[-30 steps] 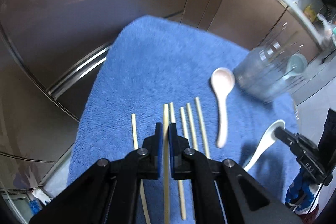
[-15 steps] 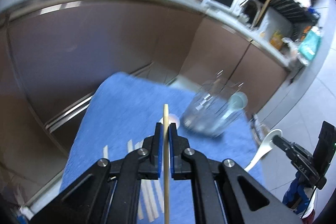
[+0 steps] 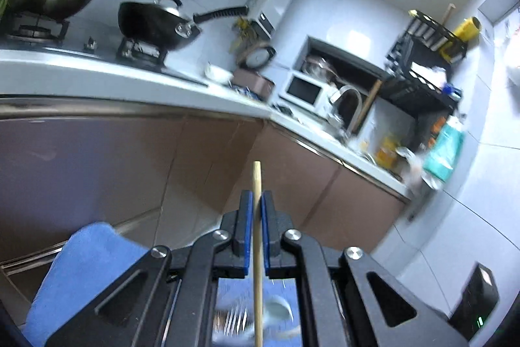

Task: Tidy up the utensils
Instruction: 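Lower the chopstick into the holder with the left tool while the right tool drops the white spoon in, then withdraw both open tools from the holder back over the towel, then grasp a third chopstick with the left tool while the right tool grasps the last white spoon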

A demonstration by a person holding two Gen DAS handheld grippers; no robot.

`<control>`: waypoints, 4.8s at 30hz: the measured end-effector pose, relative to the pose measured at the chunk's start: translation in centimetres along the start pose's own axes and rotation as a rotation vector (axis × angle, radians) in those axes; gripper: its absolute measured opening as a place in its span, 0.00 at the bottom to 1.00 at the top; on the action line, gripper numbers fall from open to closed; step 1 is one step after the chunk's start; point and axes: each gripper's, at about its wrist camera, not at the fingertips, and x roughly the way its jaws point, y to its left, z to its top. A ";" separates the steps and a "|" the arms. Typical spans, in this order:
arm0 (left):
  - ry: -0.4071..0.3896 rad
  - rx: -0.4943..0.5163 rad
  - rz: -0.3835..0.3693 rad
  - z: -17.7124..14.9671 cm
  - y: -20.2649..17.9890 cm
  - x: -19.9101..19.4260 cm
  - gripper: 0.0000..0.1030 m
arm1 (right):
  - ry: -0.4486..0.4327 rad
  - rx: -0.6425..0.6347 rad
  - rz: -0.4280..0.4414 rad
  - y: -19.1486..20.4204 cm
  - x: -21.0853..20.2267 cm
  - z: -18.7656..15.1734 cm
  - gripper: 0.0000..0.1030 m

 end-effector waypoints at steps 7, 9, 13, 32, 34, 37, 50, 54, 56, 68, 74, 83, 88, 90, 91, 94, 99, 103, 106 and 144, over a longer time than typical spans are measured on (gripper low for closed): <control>-0.052 0.002 0.136 -3.1 1.0 7.2 0.05 | 0.012 -0.050 -0.060 -0.1 5.7 -1.2 0.04; -0.067 0.016 0.169 -4.3 1.5 8.3 0.05 | 0.016 -0.076 -0.080 0.3 6.8 -2.1 0.04; -0.101 0.056 0.218 -6.7 1.9 9.6 0.05 | 0.026 -0.106 -0.102 0.7 8.2 -4.1 0.04; -0.087 0.080 0.223 -6.9 2.0 2.7 0.22 | 0.062 -0.010 -0.052 0.4 5.4 -7.1 0.19; -0.093 0.090 0.220 -6.2 1.6 0.7 0.27 | 0.052 0.004 -0.047 0.3 4.0 -6.8 0.19; -0.095 0.110 0.218 -5.3 1.2 -2.0 0.30 | 0.040 0.015 -0.044 0.2 2.3 -6.2 0.22; -0.027 0.169 0.292 -6.9 0.8 -13.4 0.37 | 0.035 0.033 -0.019 2.7 -6.2 -6.2 0.44; 0.001 0.194 0.328 -8.6 1.1 -16.4 0.38 | 0.036 0.025 -0.043 4.0 -8.5 -6.7 0.48; 0.009 0.206 0.339 -9.1 1.1 -17.4 0.38 | 0.033 0.017 -0.055 4.8 -9.8 -7.1 0.56; 0.014 0.208 0.391 -11.3 2.1 -23.7 0.46 | -0.014 -0.022 -0.187 7.0 -15.6 -8.0 0.75; 0.024 0.200 0.403 -11.8 2.6 -24.8 0.46 | -0.048 -0.032 -0.243 7.8 -17.8 -8.5 0.92; 0.031 0.210 0.416 -12.1 2.8 -25.0 0.46 | -0.061 -0.039 -0.215 8.5 -19.2 -8.1 0.96; 0.047 0.197 0.421 -12.2 3.7 -24.4 0.46 | -0.055 -0.043 -0.197 8.6 -19.0 -8.0 0.99; 0.053 0.194 0.425 -12.2 4.0 -24.1 0.46 | -0.049 -0.046 -0.191 8.7 -18.7 -8.0 1.00; 0.056 0.193 0.426 -12.2 4.2 -23.9 0.46 | -0.047 -0.048 -0.190 8.7 -18.7 -8.0 1.00; 0.062 0.194 0.427 -12.4 4.7 -23.2 0.46 | -0.032 -0.054 -0.186 8.8 -18.0 -8.0 1.00; 0.076 0.214 0.425 -12.6 5.5 -22.0 0.46 | -0.003 -0.046 -0.162 8.6 -16.5 -8.2 1.00; 0.131 0.180 0.412 -12.2 7.6 -20.7 0.46 | 0.050 0.002 -0.094 7.7 -14.2 -8.6 1.00; 0.188 0.141 0.401 -12.1 9.4 -19.6 0.46 | 0.113 0.051 -0.020 6.7 -11.9 -9.3 1.00; 0.950 0.074 0.298 -19.4 21.0 2.7 0.13 | 0.564 0.101 0.255 12.5 17.7 -14.3 0.38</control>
